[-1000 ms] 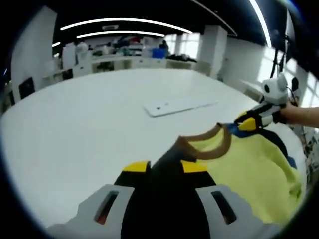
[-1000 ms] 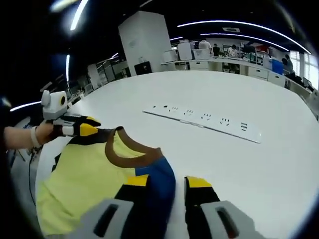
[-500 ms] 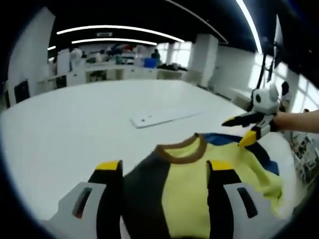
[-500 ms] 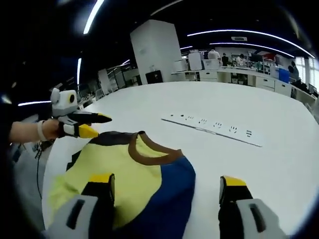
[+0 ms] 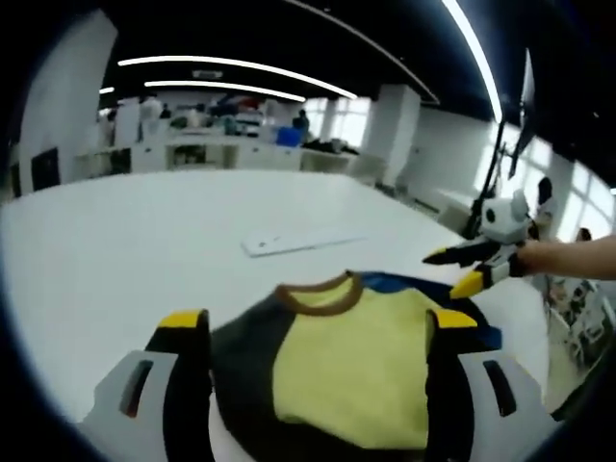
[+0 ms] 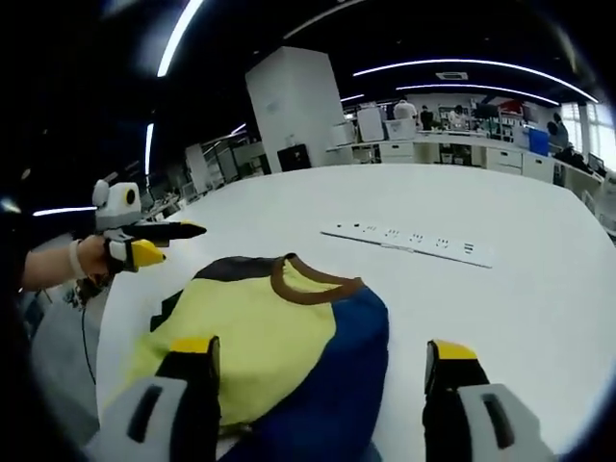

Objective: Fold the garment on the visible template until the final outline fits inside the template.

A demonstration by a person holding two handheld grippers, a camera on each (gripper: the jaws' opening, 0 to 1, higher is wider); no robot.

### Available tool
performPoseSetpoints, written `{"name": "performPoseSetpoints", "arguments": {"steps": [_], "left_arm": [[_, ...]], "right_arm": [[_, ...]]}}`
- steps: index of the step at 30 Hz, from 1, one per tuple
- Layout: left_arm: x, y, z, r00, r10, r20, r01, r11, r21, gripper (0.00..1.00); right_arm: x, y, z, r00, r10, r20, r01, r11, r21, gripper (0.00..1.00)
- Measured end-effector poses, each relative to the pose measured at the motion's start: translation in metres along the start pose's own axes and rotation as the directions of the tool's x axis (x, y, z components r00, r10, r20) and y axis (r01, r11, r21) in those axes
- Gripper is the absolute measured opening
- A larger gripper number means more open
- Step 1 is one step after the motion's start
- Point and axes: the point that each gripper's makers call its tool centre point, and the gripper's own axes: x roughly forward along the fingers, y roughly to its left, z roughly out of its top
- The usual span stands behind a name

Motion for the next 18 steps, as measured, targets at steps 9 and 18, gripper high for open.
{"name": "performPoseSetpoints", "arguments": {"steps": [9,18], "left_arm": [[-0.031,-0.020,0.001,1.000,-0.013,0.027,0.013,1.000,-0.004,0.90],[-0.073,-0.030,-0.014,0.999,0.004,0.045,-0.003,1.000,-0.027,0.90]], "right_arm": [[-0.036,0.021,-0.016,1.000,-0.003,0.012,0.003,1.000,-0.003,0.85],[-0.070,0.042,-0.037,1.000,-0.013,0.006,0.013,0.999,-0.034,0.82]]}}
